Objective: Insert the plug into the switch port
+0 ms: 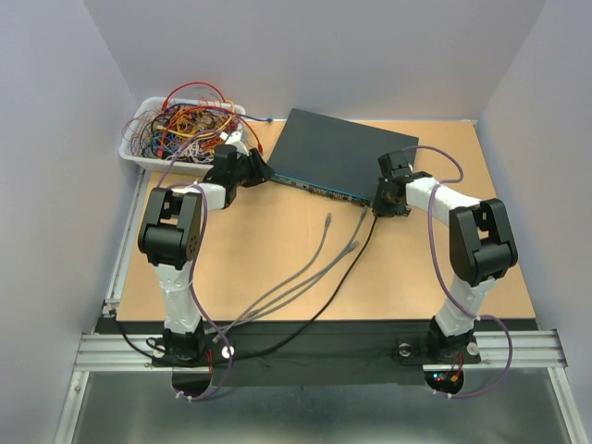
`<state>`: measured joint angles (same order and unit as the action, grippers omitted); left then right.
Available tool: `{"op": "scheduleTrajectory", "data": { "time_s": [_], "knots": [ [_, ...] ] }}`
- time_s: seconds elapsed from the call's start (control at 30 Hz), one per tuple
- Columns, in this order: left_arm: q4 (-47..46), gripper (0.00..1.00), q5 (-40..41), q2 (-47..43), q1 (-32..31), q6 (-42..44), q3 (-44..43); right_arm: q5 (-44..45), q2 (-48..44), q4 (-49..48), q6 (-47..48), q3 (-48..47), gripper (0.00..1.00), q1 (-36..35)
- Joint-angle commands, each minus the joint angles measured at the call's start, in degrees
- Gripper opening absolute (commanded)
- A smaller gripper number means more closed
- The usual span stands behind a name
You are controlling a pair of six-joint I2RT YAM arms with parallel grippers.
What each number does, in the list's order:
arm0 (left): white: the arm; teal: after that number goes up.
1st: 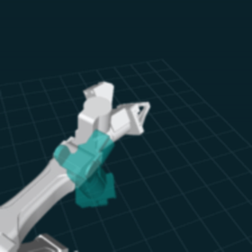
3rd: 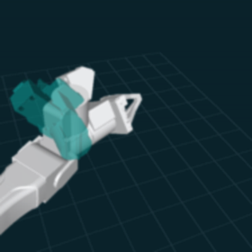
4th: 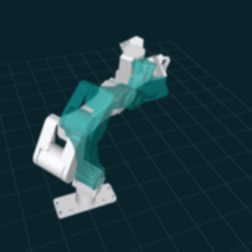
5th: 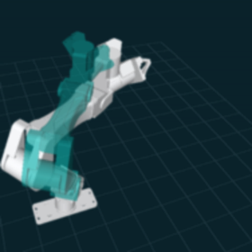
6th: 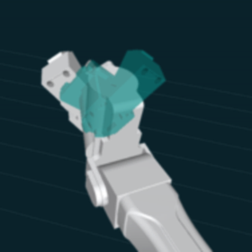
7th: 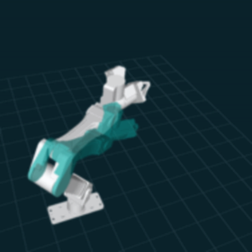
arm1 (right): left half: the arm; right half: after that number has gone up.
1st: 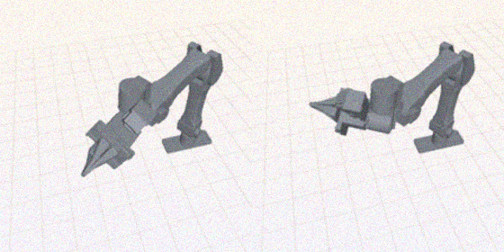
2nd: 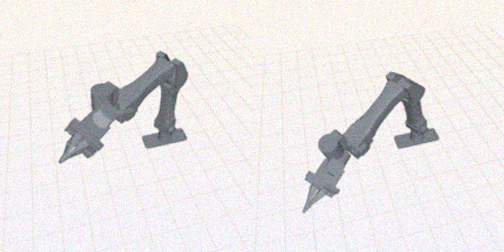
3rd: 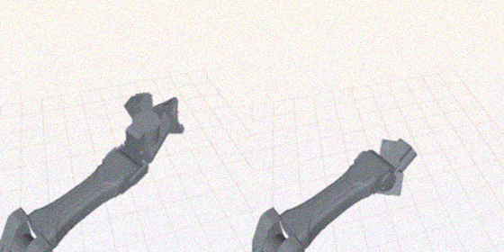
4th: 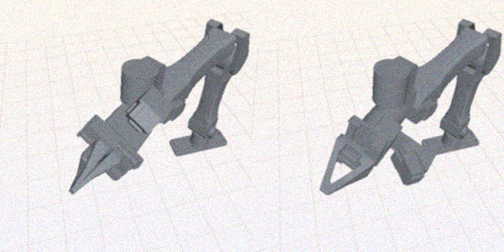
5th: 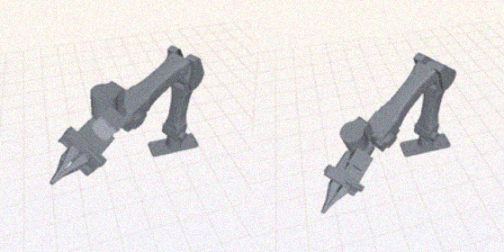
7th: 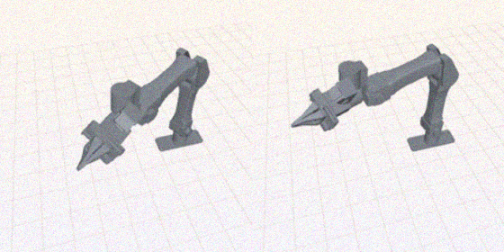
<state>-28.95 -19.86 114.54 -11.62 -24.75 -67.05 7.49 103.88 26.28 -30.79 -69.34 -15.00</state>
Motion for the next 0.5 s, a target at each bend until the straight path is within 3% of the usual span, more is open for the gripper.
{"op": "scheduleTrajectory", "data": {
  "time_s": [0.0,0.47],
  "knots": [
    [-4.8,0.56,-0.09,-1.25,-0.25,1.64,0.25,-0.89,1.59,-3.87,1.17,-4.22,0.0,0.59],
    [-12.01,0.53,2.0,1.56,-0.86,2.43,4.55,-6.25,2.03,-4.49,1.34,-6.68,0.01,0.5]
  ]
}}
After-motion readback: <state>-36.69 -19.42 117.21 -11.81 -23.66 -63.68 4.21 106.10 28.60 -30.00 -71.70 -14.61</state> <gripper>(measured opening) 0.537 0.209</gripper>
